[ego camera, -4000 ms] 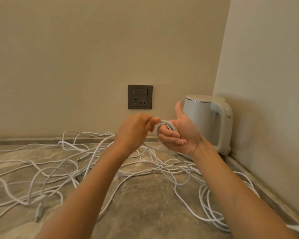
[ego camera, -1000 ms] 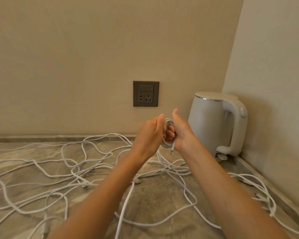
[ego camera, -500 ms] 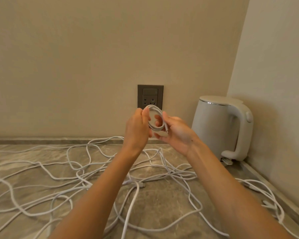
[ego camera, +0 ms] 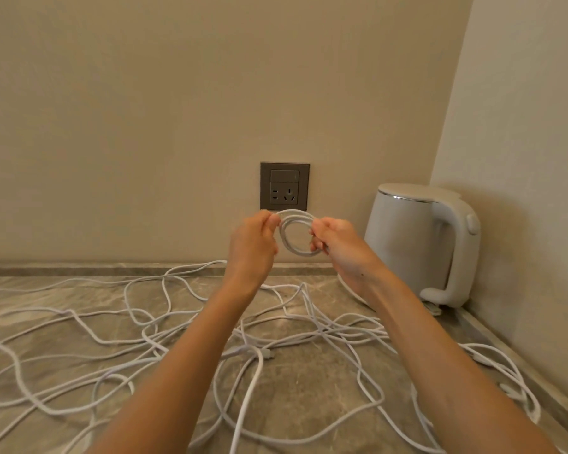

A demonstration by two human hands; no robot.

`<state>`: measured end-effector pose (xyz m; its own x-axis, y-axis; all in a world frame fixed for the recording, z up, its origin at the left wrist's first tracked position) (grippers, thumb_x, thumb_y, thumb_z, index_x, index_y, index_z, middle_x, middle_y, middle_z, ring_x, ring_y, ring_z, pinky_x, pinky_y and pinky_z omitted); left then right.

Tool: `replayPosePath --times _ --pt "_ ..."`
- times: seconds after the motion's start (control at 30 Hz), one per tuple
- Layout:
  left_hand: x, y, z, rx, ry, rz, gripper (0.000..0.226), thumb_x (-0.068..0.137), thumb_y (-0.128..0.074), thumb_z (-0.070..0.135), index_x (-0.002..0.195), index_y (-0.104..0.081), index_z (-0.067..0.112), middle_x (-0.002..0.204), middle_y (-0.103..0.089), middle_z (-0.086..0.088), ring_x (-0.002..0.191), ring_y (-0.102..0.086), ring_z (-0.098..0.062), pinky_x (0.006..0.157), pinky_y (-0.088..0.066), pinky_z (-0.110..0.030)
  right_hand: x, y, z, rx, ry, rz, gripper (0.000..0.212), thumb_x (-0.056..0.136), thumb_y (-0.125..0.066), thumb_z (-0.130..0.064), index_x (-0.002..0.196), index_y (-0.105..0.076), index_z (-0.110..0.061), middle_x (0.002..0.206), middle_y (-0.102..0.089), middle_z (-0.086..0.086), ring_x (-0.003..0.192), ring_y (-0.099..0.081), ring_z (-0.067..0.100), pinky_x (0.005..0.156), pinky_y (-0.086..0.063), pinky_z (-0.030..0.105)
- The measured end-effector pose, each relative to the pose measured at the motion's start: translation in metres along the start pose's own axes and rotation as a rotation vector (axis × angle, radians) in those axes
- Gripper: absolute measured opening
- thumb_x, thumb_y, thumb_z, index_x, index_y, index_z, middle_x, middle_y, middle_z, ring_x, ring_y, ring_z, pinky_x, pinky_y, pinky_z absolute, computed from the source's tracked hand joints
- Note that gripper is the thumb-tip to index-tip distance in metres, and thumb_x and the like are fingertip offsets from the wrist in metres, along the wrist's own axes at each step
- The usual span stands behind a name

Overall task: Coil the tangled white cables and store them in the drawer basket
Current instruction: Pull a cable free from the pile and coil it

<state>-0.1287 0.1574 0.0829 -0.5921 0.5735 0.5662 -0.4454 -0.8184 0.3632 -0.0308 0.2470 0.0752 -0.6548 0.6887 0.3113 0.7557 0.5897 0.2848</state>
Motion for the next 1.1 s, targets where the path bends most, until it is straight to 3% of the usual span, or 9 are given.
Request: replayPosePath --times 0.13,0.27,0.37,0.53,0.67,0.9,1.0,1.1 --pt "-0.003 0.012 0.015 0.044 -0.114 0.136 0.027 0.099 -0.038 0.016 0.087 -0.061 0.006 0.065 -0.05 0.0 0.064 -0.046 -0.018 0.062 -0.037 -0.034 0.001 0.0 -0.007 -0.198 0.065 0.09 0.032 0.1 -0.037 -0.017 0.071 -0.048 -0.017 0.065 -0.044 -0.002 0.061 -0.039 0.01 0.063 -0.034 0.028" --pt "-0.007 0.004 0.029 -0.028 -0.182 0.063 0.028 0.098 -0.039 0.014 0.08 -0.059 0.007 0.057 -0.046 0.005 0.056 -0.041 -0.018 0.06 -0.038 -0.036 -0.001 0.011 -0.007 -0.128 0.088 0.215 0.032 0.1 -0.037 -0.017 0.071 -0.05 -0.016 0.064 -0.044 -0.003 0.061 -0.039 0.009 0.062 -0.034 0.027" --pt "-0.008 -0.003 0.03 -0.114 -0.159 0.004 0.033 0.097 -0.038 0.014 0.068 -0.052 0.015 0.053 -0.045 0.001 0.053 -0.039 -0.019 0.056 -0.035 -0.038 -0.002 0.021 -0.01 0.023 0.103 0.269 0.033 0.1 -0.039 -0.016 0.07 -0.053 -0.018 0.063 -0.044 -0.003 0.059 -0.039 0.008 0.059 -0.036 0.019" --pt "-0.014 -0.022 0.026 -0.1 -0.096 -0.153 0.037 0.097 -0.037 0.014 0.062 -0.045 0.018 0.051 -0.043 0.0 0.046 -0.037 -0.016 0.056 -0.034 -0.035 0.002 0.03 -0.003 0.31 0.022 0.265 0.033 0.1 -0.04 -0.011 0.072 -0.057 -0.011 0.055 -0.041 -0.001 0.056 -0.038 0.009 0.058 -0.034 0.018" --pt "-0.023 -0.046 0.022 -0.086 -0.067 -0.339 0.037 0.099 -0.036 0.015 0.063 -0.043 0.016 0.046 -0.039 0.002 0.033 -0.035 -0.011 0.044 -0.033 -0.026 0.005 0.03 0.007 0.613 -0.077 0.268 0.033 0.1 -0.04 -0.008 0.07 -0.056 -0.008 0.04 -0.042 -0.007 0.053 -0.035 0.011 0.058 -0.032 0.021" --pt "-0.023 -0.051 0.013 0.054 -0.12 -0.504 0.032 0.098 -0.037 0.012 0.067 -0.043 0.016 0.051 -0.037 0.008 0.048 -0.035 -0.006 0.049 -0.029 -0.022 0.003 0.029 0.006 0.986 -0.188 0.141 0.031 0.098 -0.039 -0.01 0.07 -0.052 -0.007 0.041 -0.037 -0.002 0.043 -0.034 0.011 0.056 -0.032 0.022" --pt "-0.023 -0.047 0.015 0.2 -0.215 -0.542 0.023 0.097 -0.04 0.011 0.079 -0.054 0.009 0.055 -0.041 0.008 0.054 -0.04 -0.011 0.055 -0.028 -0.024 -0.001 0.027 0.003 0.987 -0.271 0.008 0.032 0.099 -0.036 -0.013 0.07 -0.047 -0.006 0.039 -0.033 -0.002 0.041 -0.031 0.01 0.051 -0.033 0.021" --pt "-0.017 -0.036 0.011 0.478 -0.313 -0.475 0.022 0.096 -0.045 0.015 0.087 -0.064 0.008 0.072 -0.054 0.001 0.069 -0.047 -0.018 0.065 -0.035 -0.026 -0.006 0.028 -0.001 0.921 -0.339 -0.094 0.03 0.097 -0.036 -0.012 0.07 -0.047 -0.005 0.037 -0.03 -0.003 0.034 -0.031 0.008 0.048 -0.032 0.017"
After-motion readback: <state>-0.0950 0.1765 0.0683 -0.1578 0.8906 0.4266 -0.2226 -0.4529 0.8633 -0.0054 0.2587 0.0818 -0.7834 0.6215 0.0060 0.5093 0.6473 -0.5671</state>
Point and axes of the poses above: each hand's wrist, its own x-axis towards the middle knuckle, its own y-axis out of the back of the hand, z = x × y, the point moved 6 cm from there along x, towards the middle knuckle
